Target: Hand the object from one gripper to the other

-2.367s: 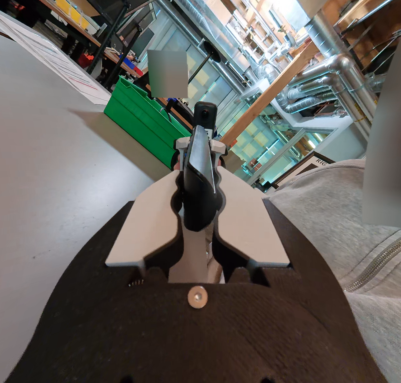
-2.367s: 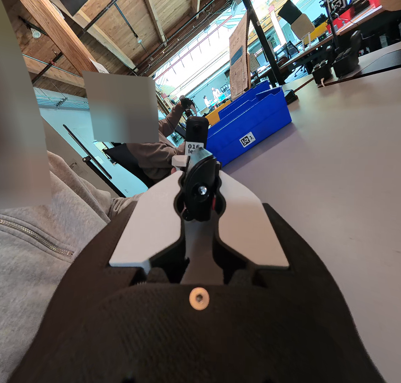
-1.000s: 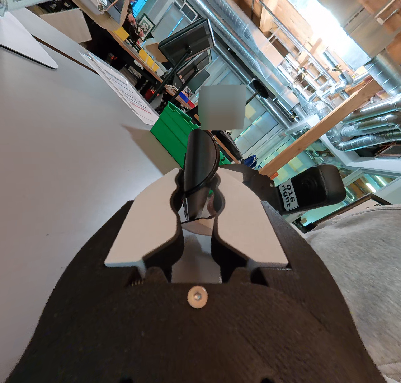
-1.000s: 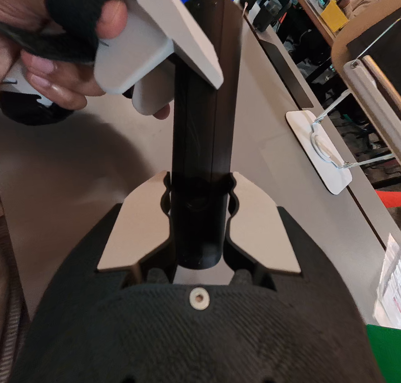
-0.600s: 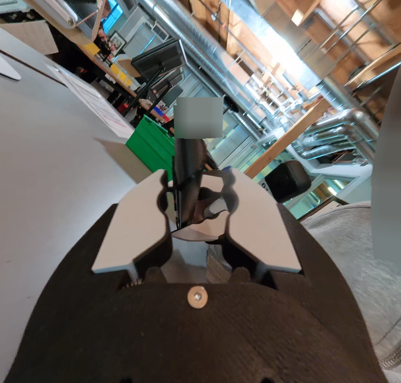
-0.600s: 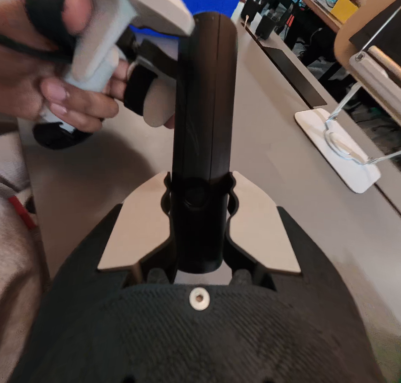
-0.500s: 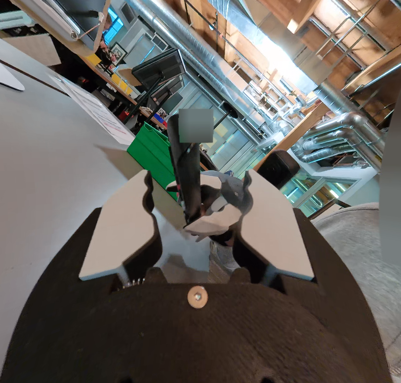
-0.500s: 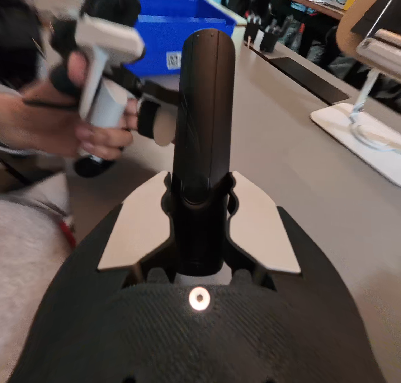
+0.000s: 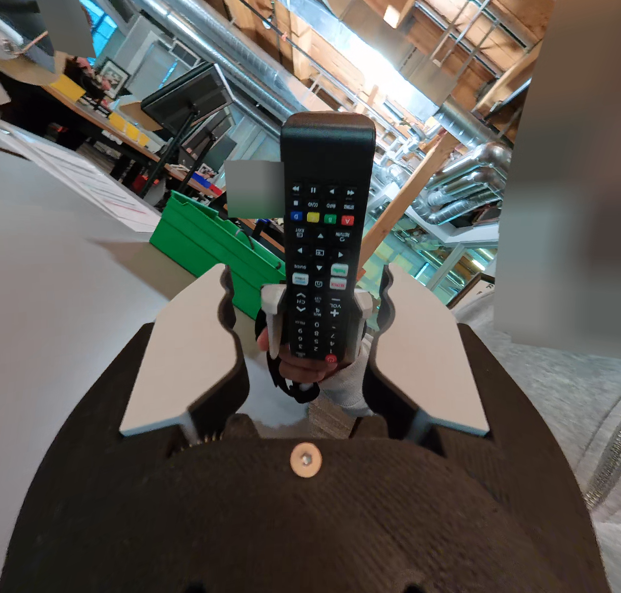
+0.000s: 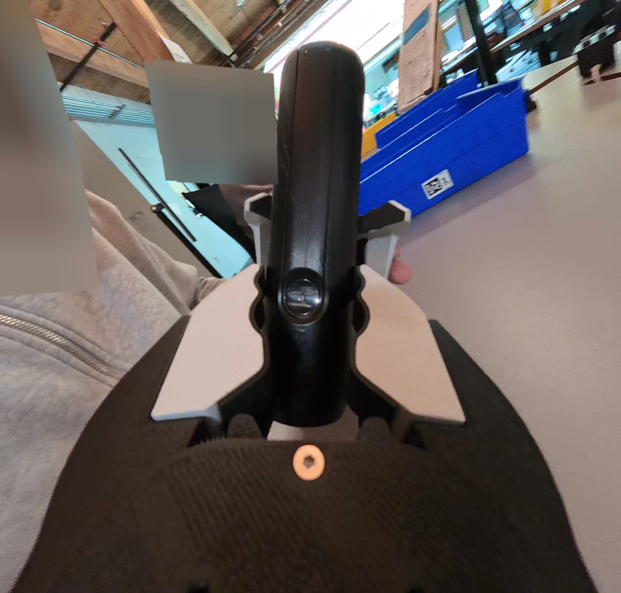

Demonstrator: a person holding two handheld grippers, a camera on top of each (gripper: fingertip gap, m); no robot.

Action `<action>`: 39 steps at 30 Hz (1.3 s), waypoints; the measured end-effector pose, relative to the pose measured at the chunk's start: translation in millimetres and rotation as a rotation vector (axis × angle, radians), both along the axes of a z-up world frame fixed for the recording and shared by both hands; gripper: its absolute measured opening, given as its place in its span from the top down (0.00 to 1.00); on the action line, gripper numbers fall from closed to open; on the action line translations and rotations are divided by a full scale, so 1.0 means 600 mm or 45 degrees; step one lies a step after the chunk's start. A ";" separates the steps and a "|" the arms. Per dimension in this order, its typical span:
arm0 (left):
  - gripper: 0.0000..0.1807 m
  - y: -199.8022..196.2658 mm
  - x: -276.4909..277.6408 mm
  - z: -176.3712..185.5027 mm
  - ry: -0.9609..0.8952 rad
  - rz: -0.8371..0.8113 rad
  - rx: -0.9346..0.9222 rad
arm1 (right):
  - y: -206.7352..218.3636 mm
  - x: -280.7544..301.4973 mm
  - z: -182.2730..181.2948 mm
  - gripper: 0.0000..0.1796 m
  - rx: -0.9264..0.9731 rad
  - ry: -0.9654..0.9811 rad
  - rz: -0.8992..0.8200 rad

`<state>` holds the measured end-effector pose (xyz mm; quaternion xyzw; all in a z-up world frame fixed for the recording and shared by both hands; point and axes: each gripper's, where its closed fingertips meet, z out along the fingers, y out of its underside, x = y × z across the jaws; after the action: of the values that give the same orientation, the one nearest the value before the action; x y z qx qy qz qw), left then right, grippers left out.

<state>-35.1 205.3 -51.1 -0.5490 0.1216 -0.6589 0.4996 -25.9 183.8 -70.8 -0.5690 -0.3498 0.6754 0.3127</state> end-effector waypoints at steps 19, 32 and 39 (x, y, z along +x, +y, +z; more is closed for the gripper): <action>0.72 -0.035 0.015 0.018 -0.047 -0.169 0.069 | -0.041 -0.024 -0.012 0.71 -0.085 0.012 0.150; 0.72 -0.009 -0.006 -0.002 0.200 0.022 0.104 | 0.038 0.013 -0.019 0.50 0.061 -0.008 -0.115; 0.72 -0.020 -0.001 -0.001 0.219 -0.045 0.146 | 0.016 -0.003 -0.040 0.45 0.237 -0.106 -0.074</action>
<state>-35.5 193.6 -51.8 -0.5719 0.2111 -0.6100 0.5062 -27.9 193.4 -95.0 -0.5750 -0.4071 0.6063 0.3689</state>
